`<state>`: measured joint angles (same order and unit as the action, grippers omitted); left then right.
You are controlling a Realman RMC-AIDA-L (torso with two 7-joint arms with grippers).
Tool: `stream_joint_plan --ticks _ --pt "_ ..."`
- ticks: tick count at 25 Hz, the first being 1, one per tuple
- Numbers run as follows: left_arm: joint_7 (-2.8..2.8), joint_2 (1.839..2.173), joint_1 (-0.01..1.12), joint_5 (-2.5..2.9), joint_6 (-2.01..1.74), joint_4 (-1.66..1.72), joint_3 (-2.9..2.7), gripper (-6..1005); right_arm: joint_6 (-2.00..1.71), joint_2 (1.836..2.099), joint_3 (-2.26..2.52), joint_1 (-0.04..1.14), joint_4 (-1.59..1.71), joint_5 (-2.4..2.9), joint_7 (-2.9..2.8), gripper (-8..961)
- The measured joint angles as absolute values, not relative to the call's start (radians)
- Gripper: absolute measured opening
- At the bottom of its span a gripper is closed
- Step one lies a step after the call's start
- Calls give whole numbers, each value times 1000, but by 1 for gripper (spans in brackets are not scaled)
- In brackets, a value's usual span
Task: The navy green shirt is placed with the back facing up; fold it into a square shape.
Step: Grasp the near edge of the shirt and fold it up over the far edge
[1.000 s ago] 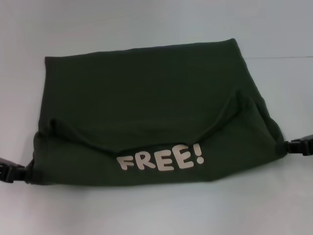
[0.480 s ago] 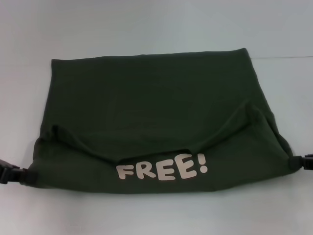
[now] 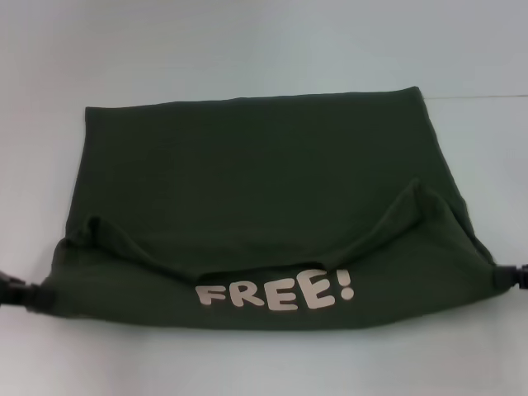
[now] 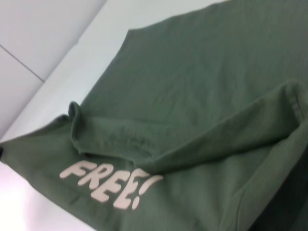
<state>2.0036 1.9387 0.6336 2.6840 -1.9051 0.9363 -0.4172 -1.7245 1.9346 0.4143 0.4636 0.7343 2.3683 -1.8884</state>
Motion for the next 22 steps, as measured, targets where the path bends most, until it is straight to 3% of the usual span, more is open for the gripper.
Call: stream_joint_plan --ticks 6,22 --pt "2004 1924 644 2583 -1866 917 -303 66 -1725 1926 373 470 728 2277 -1897 30" --pt "2023 1939 678 2329 -1443 798 -312 66 -1470 1945 367 598 659 2096 -1938 30"
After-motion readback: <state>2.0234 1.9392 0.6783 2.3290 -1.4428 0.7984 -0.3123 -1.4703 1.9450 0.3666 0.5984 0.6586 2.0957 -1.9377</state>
